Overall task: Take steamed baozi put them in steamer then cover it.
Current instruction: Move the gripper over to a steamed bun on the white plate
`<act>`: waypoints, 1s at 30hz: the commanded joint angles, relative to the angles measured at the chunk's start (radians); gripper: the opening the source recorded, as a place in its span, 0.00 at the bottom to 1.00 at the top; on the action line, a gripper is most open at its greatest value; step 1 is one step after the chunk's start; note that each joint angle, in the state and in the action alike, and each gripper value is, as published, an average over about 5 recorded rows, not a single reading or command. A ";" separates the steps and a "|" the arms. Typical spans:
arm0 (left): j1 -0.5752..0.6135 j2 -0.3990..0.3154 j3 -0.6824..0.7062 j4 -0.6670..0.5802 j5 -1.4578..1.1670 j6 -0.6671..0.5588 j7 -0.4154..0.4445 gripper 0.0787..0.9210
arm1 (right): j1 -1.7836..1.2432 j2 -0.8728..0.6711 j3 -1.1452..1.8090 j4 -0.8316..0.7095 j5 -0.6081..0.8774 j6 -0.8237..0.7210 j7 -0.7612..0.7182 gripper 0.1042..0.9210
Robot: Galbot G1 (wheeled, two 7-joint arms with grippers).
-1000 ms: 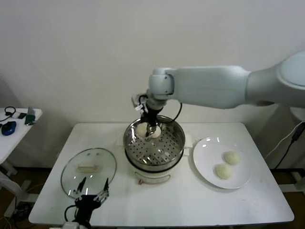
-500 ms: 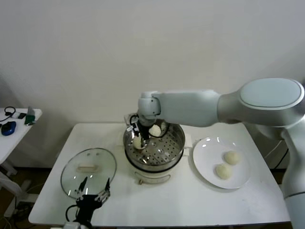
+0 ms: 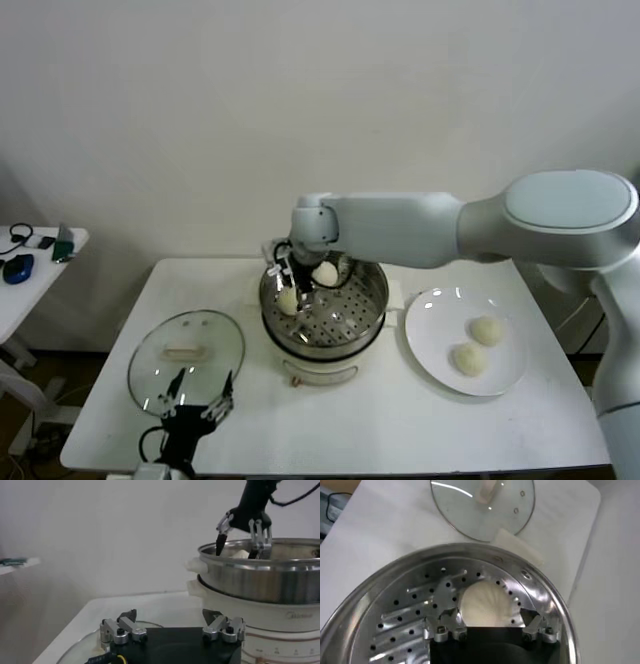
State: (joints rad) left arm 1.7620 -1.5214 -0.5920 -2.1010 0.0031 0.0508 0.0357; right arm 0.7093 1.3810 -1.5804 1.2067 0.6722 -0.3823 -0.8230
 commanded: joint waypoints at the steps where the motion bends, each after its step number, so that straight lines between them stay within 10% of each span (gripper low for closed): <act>1: -0.002 -0.002 0.005 -0.006 0.004 0.005 0.001 0.88 | 0.262 -0.286 -0.131 0.155 0.081 0.093 -0.125 0.88; 16: -0.022 -0.013 0.004 0.001 0.005 0.010 0.002 0.88 | 0.132 -0.859 -0.286 0.354 -0.239 0.116 -0.105 0.88; 30: 0.007 -0.033 0.005 -0.006 0.023 -0.004 -0.001 0.88 | -0.334 -0.841 0.071 0.184 -0.463 0.097 -0.076 0.88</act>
State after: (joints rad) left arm 1.7601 -1.5506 -0.5879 -2.1060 0.0213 0.0515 0.0353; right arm 0.6020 0.6129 -1.6517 1.4379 0.3493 -0.2877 -0.9094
